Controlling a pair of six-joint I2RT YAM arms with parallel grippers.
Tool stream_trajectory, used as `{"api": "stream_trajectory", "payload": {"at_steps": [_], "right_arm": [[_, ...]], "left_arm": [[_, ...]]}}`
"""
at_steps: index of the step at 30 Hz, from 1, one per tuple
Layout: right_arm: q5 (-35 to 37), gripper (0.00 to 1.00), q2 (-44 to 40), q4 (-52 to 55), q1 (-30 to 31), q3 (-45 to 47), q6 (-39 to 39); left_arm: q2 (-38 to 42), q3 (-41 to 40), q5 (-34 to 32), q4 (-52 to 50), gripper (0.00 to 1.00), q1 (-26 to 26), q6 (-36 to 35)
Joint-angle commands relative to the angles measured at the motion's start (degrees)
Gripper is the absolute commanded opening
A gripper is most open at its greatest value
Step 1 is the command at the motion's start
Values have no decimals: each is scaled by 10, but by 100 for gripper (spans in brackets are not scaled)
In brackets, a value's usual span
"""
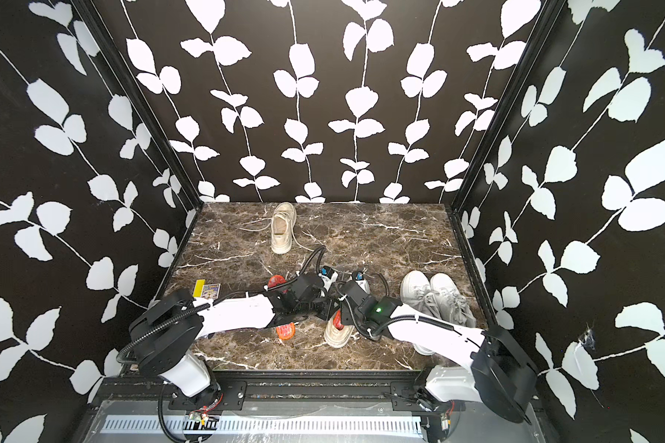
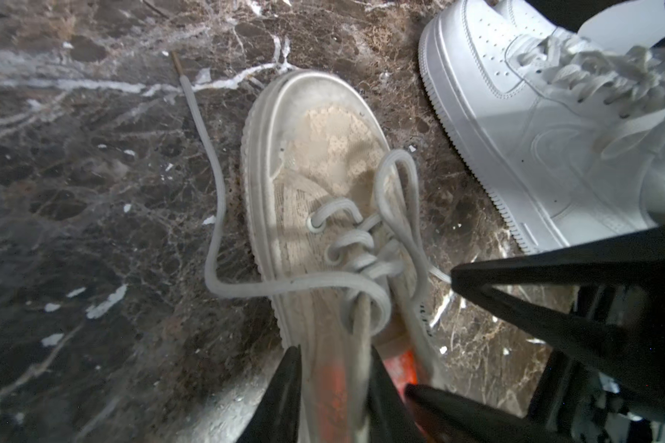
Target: Remove the insole from the shoe
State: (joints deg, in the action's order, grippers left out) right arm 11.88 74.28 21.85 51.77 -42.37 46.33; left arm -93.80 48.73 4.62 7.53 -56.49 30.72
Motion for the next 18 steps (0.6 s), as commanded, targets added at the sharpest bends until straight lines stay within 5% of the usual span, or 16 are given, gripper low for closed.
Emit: {"api": "stream_trajectory", "payload": {"at_steps": [1,10,18], "right_arm": [[11,54,19,-9,7,-21,22],[65,18,42,46,7,-43,46],[68,0,64,65,13,-84,15]], "left_arm": [[6,17,-11,-12,30,-1,-8],[0,19,-35,-18,20,0,3],[-11,40,-13,-27,13,0,13]]}}
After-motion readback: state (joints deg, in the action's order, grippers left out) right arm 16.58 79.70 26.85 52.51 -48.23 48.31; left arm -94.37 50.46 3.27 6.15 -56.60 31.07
